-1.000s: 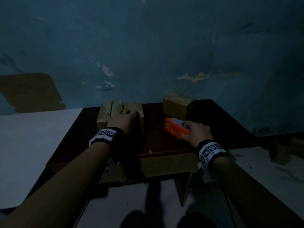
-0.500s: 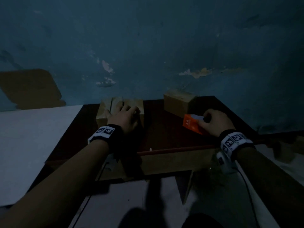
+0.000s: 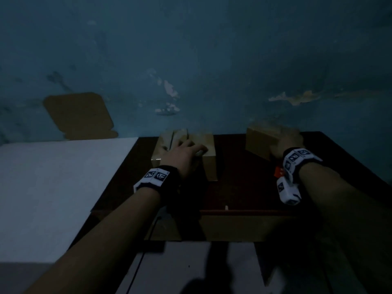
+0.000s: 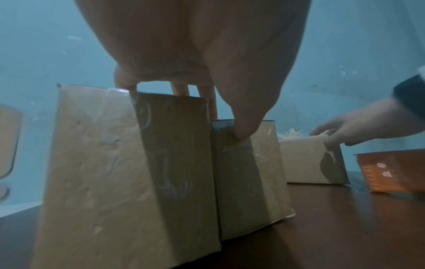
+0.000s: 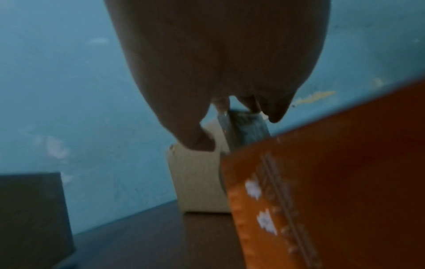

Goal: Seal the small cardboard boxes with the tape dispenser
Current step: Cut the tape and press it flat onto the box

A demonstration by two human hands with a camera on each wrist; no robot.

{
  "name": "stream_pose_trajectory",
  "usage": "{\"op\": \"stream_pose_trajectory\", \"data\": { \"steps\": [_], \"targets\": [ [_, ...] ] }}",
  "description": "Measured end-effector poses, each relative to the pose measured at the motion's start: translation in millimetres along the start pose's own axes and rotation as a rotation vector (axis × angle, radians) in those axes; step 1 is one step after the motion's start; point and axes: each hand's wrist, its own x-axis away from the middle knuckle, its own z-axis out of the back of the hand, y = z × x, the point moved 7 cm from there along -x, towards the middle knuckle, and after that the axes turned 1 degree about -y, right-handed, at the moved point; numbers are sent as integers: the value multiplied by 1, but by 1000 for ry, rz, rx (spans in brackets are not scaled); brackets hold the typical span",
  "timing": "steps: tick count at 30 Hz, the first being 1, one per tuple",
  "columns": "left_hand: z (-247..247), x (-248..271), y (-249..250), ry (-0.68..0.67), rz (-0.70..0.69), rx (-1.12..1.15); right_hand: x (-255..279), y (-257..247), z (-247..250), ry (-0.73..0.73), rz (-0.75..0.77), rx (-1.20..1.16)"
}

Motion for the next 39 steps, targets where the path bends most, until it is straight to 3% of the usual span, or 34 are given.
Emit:
{"op": "stream_pose_trajectory", "data": {
  "steps": [3,8,13,24,33,39],
  "targets": [
    [0,-2,-1,-3,-10,-17,-1,-3,2,60,-33,51],
    [-4,-3,0,3,-21,-47,3,-24,-2,84,43,46],
    [-1,1,1,32,-9,-22,17,-49,-13,19,124,-208],
    [5,7,6,9,7,-19,100,-81,-21,-41,213,-195],
    [7,3,4,-42,-18,-21,112,-88,-17,-96,260,-192],
    [11,9,2,71,-49,6,109,-84,-17,-146,286,-215]
  ]
}}
